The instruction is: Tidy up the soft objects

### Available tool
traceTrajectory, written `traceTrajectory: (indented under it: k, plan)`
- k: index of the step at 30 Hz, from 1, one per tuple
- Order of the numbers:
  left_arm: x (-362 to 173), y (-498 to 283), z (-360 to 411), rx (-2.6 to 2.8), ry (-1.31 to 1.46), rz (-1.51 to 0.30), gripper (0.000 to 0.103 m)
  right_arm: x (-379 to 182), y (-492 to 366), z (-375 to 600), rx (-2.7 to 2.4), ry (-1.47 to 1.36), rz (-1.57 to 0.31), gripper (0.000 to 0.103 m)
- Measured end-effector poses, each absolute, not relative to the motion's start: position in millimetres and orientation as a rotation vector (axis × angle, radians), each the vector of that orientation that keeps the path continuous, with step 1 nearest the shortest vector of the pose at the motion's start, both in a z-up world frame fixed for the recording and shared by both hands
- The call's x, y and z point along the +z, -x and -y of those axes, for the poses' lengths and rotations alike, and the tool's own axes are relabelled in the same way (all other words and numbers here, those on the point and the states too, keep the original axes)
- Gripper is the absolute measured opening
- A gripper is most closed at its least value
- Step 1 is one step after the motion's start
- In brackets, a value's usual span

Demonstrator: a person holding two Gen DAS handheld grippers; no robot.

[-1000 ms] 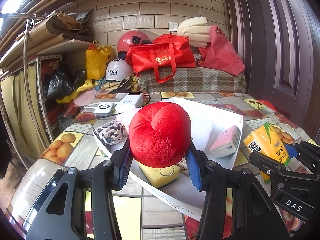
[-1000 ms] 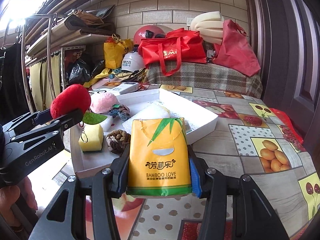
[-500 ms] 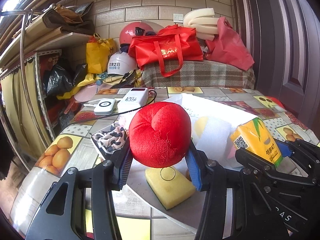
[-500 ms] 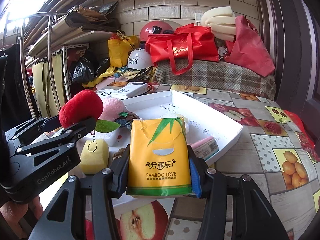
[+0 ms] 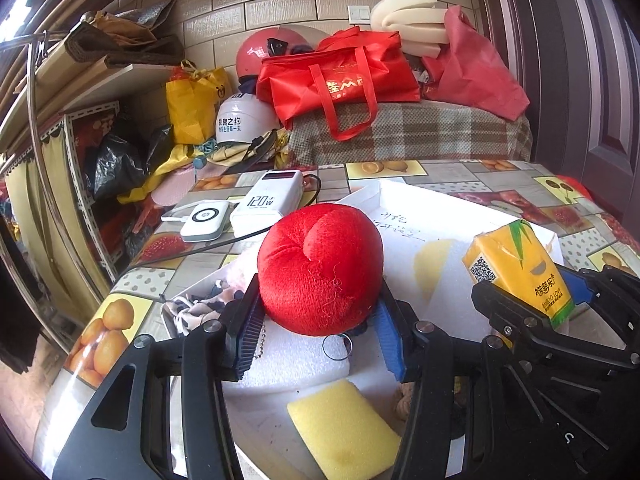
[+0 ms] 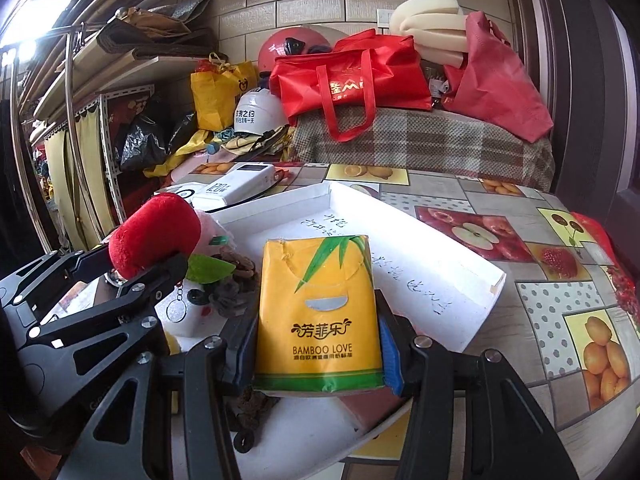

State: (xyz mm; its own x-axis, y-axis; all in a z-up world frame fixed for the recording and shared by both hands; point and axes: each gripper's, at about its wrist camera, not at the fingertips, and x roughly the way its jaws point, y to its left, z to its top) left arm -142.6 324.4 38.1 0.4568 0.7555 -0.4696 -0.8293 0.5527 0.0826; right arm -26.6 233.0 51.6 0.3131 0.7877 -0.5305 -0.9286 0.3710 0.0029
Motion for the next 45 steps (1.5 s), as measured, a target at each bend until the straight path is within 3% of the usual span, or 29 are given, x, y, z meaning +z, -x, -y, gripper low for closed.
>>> traceTrajectory:
  k: [6, 8, 11, 19, 22, 24, 45]
  plan:
    - [35, 138, -334, 1.029, 0.176, -0.528, 0.058, 48, 15, -244, 1.122, 0.337, -0.547, 0.055]
    - [36, 144, -334, 1.071, 0.188, -0.504, 0.068, 47, 9, -243, 1.096, 0.320, -0.570, 0.080]
    - [37, 153, -339, 1.110, 0.228, -0.481, 0.089, 45, 2, -241, 1.089, 0.284, -0.602, 0.086]
    - [41, 165, -333, 1.152, 0.226, -0.407, 0.091, 50, 11, -238, 1.096, 0.284, -0.546, 0.090]
    - [46, 179, -323, 1.197, 0.221, -0.317, 0.098, 54, 17, -232, 1.104, 0.273, -0.494, 0.092]
    - [48, 187, -318, 1.221, 0.221, -0.263, 0.100, 58, 21, -228, 1.106, 0.261, -0.454, 0.103]
    - [47, 206, -273, 1.158, 0.256, -0.241, 0.103, 66, 44, -184, 1.117, 0.265, -0.320, 0.103]
